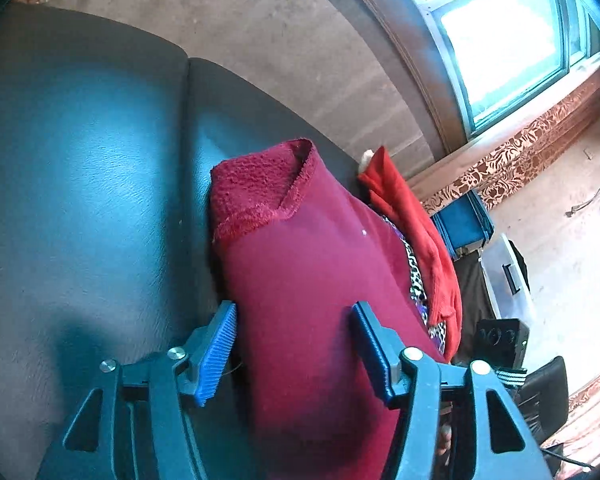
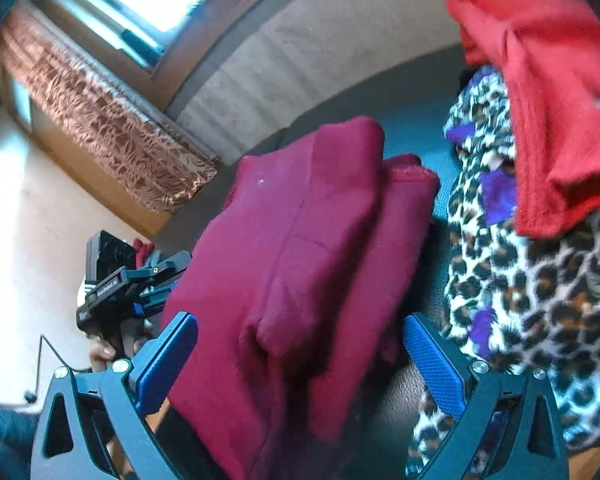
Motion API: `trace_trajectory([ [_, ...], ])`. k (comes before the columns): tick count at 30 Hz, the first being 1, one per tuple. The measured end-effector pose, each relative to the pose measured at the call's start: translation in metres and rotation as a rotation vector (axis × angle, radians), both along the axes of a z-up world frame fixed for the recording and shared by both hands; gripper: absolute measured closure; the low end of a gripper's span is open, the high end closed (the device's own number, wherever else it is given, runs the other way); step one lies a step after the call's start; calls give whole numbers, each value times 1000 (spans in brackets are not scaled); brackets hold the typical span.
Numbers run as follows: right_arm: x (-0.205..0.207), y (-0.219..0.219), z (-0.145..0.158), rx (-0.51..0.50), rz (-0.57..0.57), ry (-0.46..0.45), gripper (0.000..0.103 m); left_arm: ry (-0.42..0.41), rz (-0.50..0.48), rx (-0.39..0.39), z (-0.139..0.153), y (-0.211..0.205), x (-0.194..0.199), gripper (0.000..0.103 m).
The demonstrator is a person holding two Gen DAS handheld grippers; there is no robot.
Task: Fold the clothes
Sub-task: 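Grasp the folded sweatshirt with both grippers and lift it off the bench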
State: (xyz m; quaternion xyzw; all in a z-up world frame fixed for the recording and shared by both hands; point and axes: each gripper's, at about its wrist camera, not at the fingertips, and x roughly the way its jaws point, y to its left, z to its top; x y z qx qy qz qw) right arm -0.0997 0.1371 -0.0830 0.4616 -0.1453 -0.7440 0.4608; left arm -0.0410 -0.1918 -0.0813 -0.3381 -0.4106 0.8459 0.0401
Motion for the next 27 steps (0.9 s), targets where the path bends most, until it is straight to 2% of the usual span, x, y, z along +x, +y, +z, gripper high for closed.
trace_trajectory([
  [2,-8,-9,-10,-19,15,-31,0,-3,-7,25,-4,-2,-10,38],
  [8,-17,-34,-14,54,-1,42,0,20,-23,-2,0,5,-15,37],
  [9,-15,-40,-14,87,8,57,0,35,-27,-24,-1,7,-14,39],
  [10,-13,-44,-13,120,22,77,0,47,-31,-50,-2,10,-13,48],
  [11,-10,-47,-12,167,22,110,5,54,-32,-68,-2,12,-11,50],
  [12,-7,-51,-11,213,23,143,13,61,-24,-70,-1,12,-8,59],
  [13,-3,-54,-10,252,23,180,16,68,-13,-64,1,12,-3,66],
  [15,6,-57,-6,271,25,222,30,81,10,-51,6,11,6,68],
  [18,14,-65,-1,288,35,241,39,111,48,-74,19,12,33,70],
  [21,25,-83,-2,265,94,213,42,148,104,-72,32,2,71,70],
  [27,52,-138,-5,110,248,81,54,205,213,-170,72,-23,154,71],
])
